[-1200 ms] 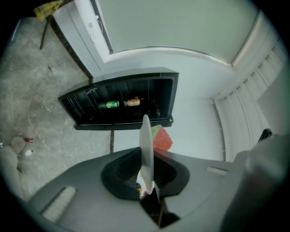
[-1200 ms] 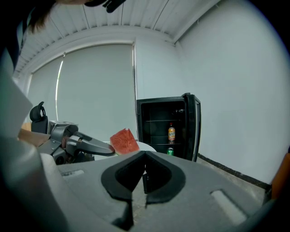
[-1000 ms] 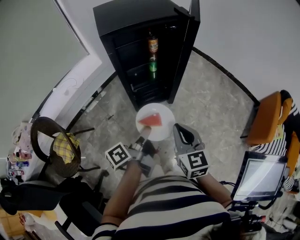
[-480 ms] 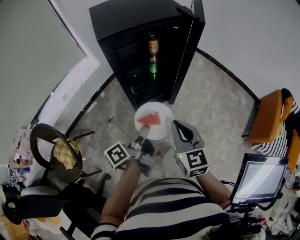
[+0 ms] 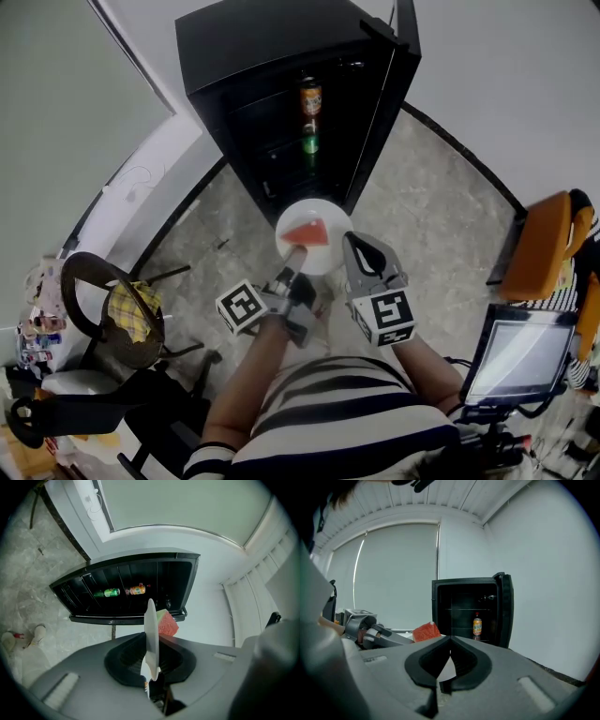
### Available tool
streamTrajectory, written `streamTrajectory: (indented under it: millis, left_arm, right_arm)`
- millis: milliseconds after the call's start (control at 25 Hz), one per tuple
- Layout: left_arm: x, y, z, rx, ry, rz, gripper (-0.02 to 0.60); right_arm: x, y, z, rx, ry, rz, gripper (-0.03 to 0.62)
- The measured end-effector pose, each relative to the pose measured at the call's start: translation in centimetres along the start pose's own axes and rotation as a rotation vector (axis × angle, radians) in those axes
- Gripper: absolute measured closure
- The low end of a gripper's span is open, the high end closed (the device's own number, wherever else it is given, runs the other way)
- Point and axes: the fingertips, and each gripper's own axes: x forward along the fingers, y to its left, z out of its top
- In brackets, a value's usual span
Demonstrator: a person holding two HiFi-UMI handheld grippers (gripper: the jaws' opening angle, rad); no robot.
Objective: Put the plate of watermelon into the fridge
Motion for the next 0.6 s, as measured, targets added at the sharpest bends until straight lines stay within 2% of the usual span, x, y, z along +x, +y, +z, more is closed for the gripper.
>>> streamTrajectory:
  millis: [280,600]
  left_arm:
    - [3.6,1.6,1.5,-0.032,-0.050,0.014,0.560]
    - [7.0,3.5,2.3,-0.020,-0.072,0.020,0.560]
  right_arm:
    - [2.8,-2.5,0.3,0.002,-0.001,0.015,0.597]
    - [5.5,-4.2,-1.2,-0.019,0.029,0.050,0.596]
